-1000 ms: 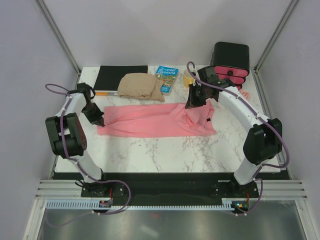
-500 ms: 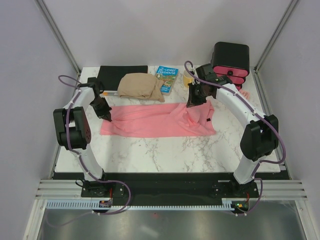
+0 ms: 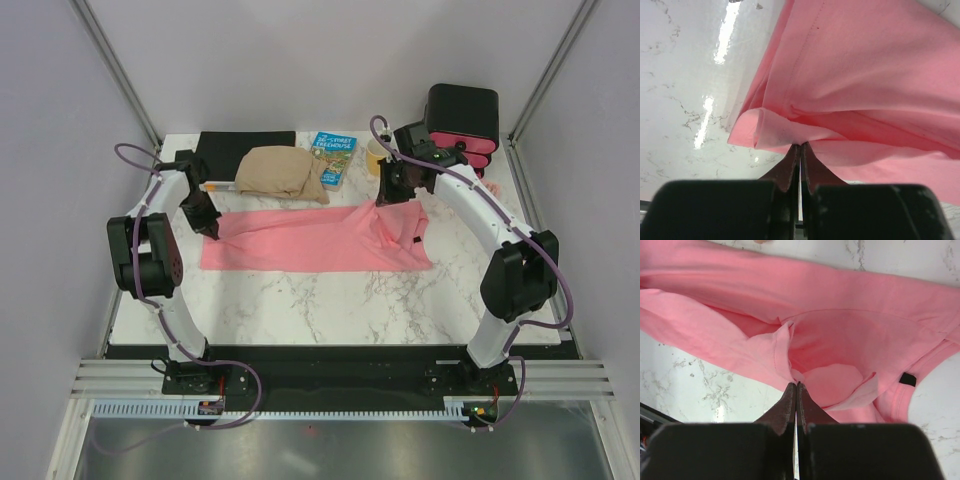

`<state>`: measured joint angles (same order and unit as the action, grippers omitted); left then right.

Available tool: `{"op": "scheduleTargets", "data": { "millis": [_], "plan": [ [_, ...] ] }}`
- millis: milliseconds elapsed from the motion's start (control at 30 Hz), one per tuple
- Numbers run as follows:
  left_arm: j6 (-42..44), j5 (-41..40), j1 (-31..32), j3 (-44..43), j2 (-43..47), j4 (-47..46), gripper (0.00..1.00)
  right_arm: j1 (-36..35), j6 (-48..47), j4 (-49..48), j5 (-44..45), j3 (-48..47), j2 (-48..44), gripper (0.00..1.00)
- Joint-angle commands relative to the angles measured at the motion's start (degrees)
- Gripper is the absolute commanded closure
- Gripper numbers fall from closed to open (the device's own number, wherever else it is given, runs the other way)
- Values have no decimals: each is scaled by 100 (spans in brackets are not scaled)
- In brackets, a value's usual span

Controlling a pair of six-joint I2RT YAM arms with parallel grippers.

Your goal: Fold and stack the t-shirts

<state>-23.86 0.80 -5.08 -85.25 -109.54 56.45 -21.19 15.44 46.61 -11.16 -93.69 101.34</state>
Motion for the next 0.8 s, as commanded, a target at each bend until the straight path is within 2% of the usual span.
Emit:
{"op": "scheduleTargets", "data": {
  "millis": [0,400,633,767],
  "plan": [
    [180,-212,-10,-264,-103,95,98,62,-155,-178,210,-202,114,100],
    [259,-554,209,-563,-253,95,98,71,-419,-574,299,114,263,100],
    [285,-695,438,-37,335,130,98,71,-340,-302,45,211,27,100],
    [145,-607,666,517,1124,148,98,71,-182,-214,78,447,-517,100]
  ]
}}
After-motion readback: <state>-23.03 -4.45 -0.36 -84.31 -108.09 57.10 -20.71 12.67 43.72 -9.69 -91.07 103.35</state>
